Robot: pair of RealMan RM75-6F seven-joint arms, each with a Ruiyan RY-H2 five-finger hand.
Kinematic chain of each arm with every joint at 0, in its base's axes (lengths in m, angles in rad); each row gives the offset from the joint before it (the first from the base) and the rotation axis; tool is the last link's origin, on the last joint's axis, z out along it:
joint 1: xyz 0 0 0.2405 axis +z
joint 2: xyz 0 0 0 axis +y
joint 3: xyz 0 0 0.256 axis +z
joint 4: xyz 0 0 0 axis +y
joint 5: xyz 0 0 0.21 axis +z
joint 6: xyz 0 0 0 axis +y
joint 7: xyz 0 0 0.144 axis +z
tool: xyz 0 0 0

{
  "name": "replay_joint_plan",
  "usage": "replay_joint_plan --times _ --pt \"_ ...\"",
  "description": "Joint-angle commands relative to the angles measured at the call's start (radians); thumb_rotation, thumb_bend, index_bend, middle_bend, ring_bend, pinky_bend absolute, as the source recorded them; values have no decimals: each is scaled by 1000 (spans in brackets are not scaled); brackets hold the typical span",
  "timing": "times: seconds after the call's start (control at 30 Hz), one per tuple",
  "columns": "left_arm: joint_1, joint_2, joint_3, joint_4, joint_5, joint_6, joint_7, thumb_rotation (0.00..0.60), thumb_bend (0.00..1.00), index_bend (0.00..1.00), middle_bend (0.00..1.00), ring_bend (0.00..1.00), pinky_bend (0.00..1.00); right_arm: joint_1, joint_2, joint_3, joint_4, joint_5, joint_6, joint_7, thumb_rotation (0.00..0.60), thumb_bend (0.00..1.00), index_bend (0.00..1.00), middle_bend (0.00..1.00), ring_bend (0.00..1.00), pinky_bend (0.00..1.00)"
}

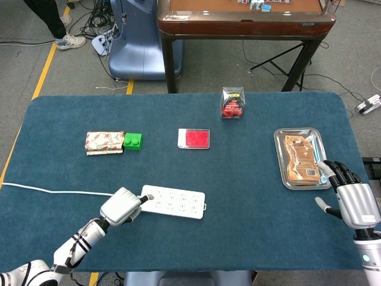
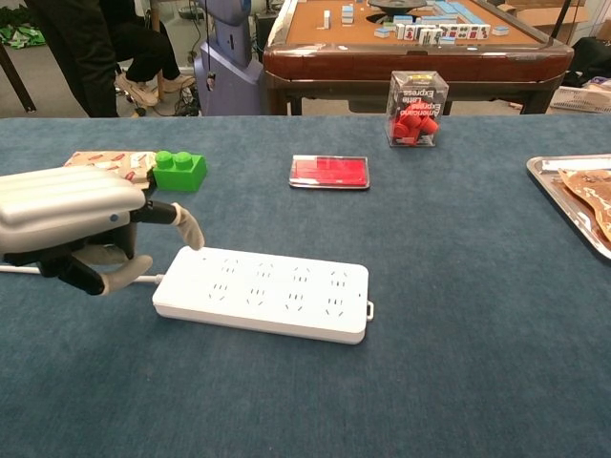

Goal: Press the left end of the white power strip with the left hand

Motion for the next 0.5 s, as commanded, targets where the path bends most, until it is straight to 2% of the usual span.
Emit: replay_joint_plan --times 0.03,0.5 --pt "-5 -11 7 9 -17 -7 23 600 594 319 1000 1000 1000 0 0 0 1 1 -1 -1 600 159 154 168 141 337" --pt "-16 -30 17 32 -72 -1 43 600 594 318 1000 1000 1000 11 -15 -1 16 8 -20 0 600 158 154 168 141 337"
